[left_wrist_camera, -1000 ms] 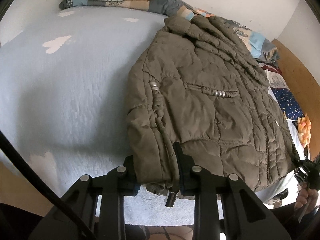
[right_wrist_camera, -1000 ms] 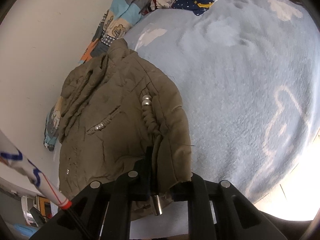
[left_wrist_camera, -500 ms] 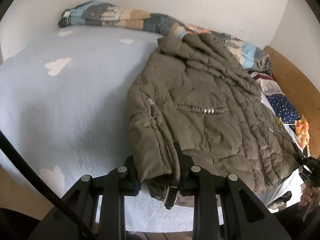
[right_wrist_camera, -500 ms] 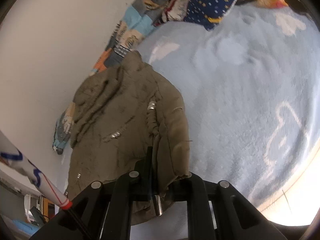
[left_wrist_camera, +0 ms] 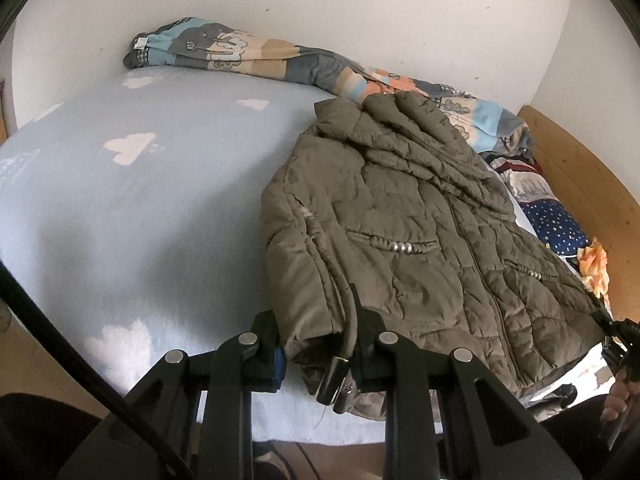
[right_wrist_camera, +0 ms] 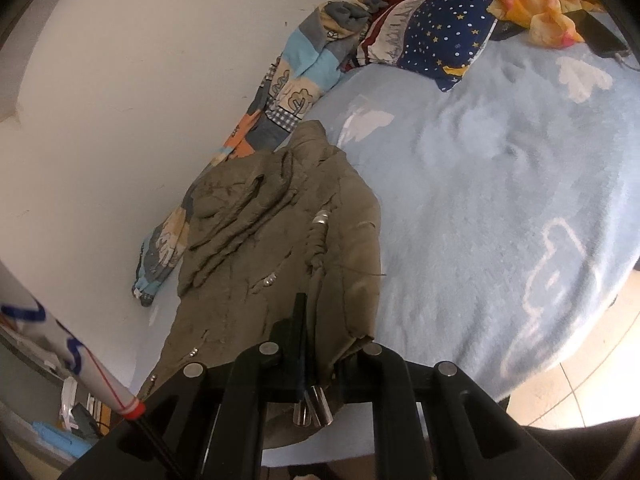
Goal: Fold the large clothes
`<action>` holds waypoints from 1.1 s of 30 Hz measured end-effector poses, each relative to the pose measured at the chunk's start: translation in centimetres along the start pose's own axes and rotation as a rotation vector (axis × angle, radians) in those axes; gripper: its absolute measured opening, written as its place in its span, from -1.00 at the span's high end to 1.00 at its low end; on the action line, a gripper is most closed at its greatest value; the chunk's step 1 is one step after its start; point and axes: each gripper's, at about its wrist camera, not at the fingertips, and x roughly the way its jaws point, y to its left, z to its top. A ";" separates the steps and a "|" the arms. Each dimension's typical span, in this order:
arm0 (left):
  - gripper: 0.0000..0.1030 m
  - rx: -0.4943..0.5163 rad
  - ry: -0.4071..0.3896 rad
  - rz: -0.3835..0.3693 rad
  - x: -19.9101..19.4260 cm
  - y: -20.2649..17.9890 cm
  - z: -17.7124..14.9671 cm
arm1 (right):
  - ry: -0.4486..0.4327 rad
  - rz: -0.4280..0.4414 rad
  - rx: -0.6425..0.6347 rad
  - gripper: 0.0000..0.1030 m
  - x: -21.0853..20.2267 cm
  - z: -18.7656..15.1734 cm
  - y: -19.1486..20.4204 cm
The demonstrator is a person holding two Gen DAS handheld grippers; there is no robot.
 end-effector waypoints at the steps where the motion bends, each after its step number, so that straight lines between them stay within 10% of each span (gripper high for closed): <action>1: 0.55 0.006 -0.003 -0.001 -0.3 0.0 0.0 | 0.002 0.002 0.001 0.80 -0.3 0.0 -0.1; 33: 0.55 0.045 -0.144 -0.089 -1.7 -2.0 14.9 | -0.058 0.118 -0.108 0.80 0.1 11.6 8.5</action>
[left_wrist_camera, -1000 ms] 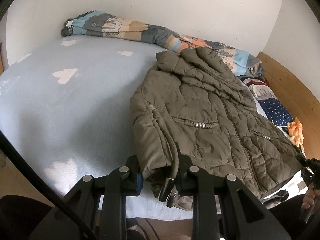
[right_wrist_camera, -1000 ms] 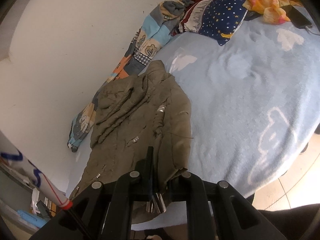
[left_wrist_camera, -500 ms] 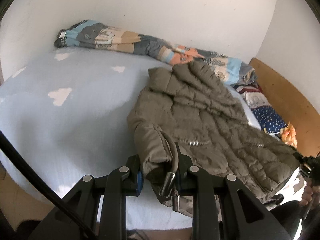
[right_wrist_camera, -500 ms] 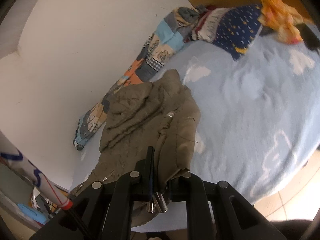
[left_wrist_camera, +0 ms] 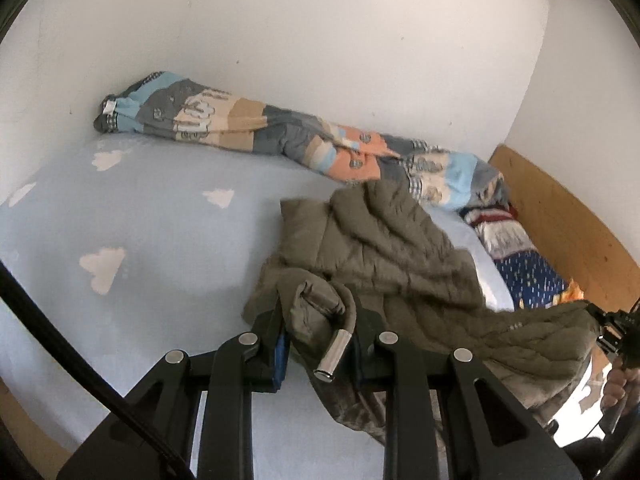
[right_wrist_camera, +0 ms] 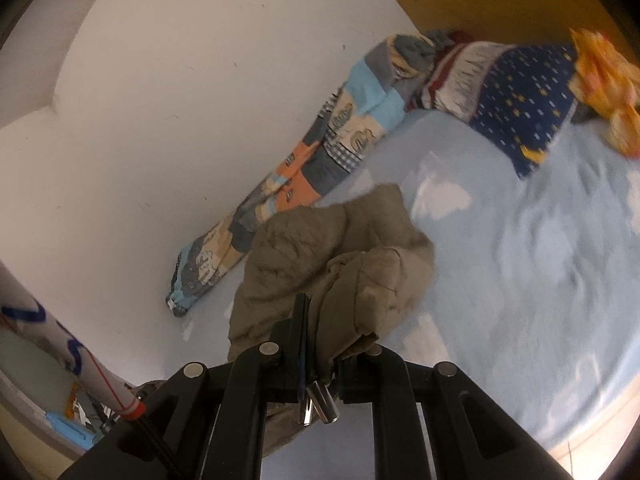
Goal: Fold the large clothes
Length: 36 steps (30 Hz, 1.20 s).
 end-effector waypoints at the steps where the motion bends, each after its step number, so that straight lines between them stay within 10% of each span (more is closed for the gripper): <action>1: 0.55 -0.002 -0.005 0.000 0.3 0.0 0.8 | -0.006 0.003 0.001 0.80 0.4 0.9 0.2; 23: 0.18 0.023 -0.105 0.136 18.1 0.1 22.8 | 0.010 -0.178 -0.024 0.80 25.8 19.0 0.4; 27: 0.15 0.088 -0.074 0.113 20.9 -1.2 22.3 | 0.036 -0.239 -0.016 0.80 31.4 20.1 -1.5; 36: 0.15 0.219 0.267 -0.010 34.9 -6.8 12.7 | 0.112 -0.321 -0.003 0.78 39.9 19.8 -5.9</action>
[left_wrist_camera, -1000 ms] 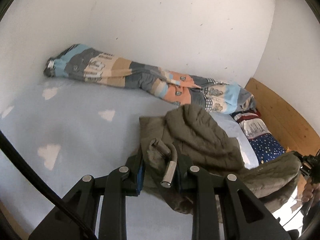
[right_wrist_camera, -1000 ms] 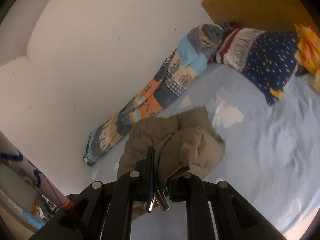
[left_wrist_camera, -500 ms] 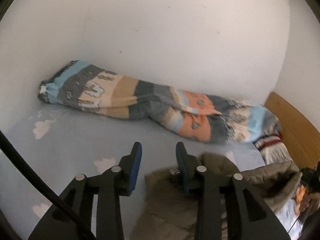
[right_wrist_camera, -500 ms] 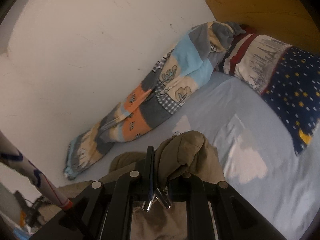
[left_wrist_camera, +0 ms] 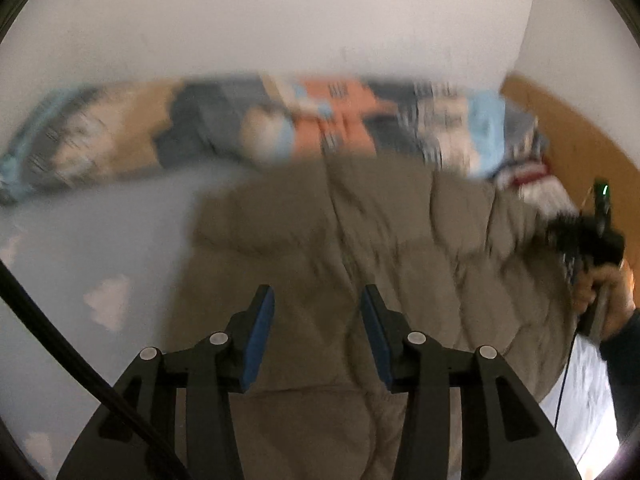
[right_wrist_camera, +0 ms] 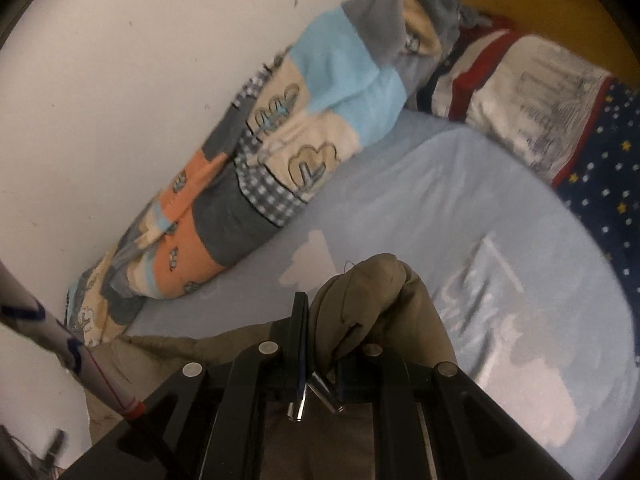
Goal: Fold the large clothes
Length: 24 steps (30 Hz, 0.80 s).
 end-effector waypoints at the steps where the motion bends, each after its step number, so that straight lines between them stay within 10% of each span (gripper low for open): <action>1: 0.15 -0.006 0.027 0.011 1.5 -0.1 -0.3 | 0.008 0.005 0.009 0.77 0.3 -0.1 -0.2; 13: 0.04 -0.004 0.051 0.066 5.7 0.2 -0.3 | -0.074 0.230 0.027 -0.12 -6.2 0.3 -1.8; 24: 0.02 0.046 0.027 0.080 5.1 -3.0 -0.4 | 0.078 0.118 -0.371 -0.12 -4.1 -7.6 5.7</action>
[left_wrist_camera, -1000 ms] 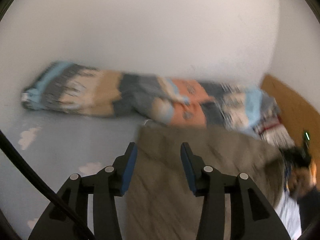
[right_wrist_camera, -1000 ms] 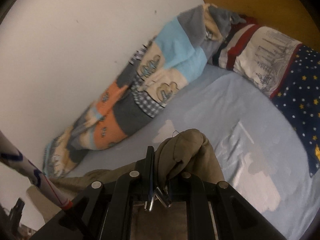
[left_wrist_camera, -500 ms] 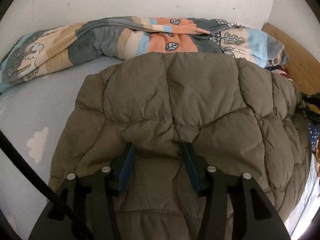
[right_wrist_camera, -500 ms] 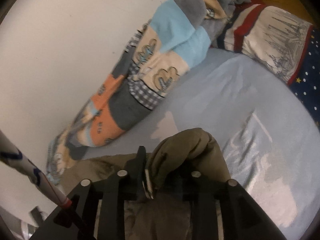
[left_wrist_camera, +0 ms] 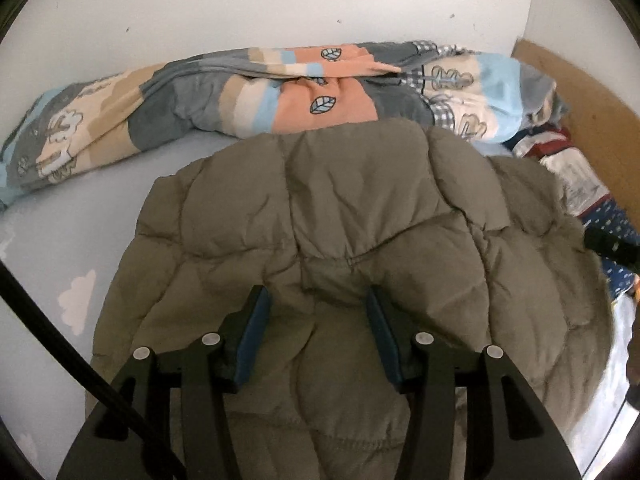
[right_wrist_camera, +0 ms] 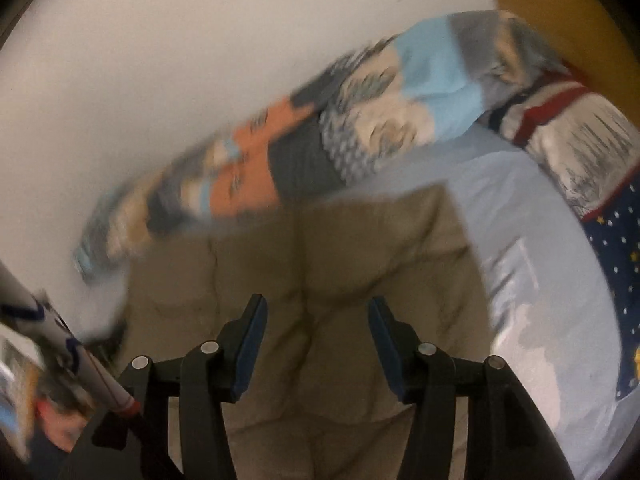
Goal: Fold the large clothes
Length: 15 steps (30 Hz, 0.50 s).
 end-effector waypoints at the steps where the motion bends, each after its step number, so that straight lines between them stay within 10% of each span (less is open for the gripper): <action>1: -0.03 -0.004 0.015 -0.002 0.6 0.1 0.1 | 0.028 -0.011 -0.017 -0.12 1.3 -0.6 0.6; 15: -0.16 -0.033 0.046 0.059 2.2 0.3 -0.6 | 0.173 -0.134 -0.012 -0.16 7.0 -1.7 0.2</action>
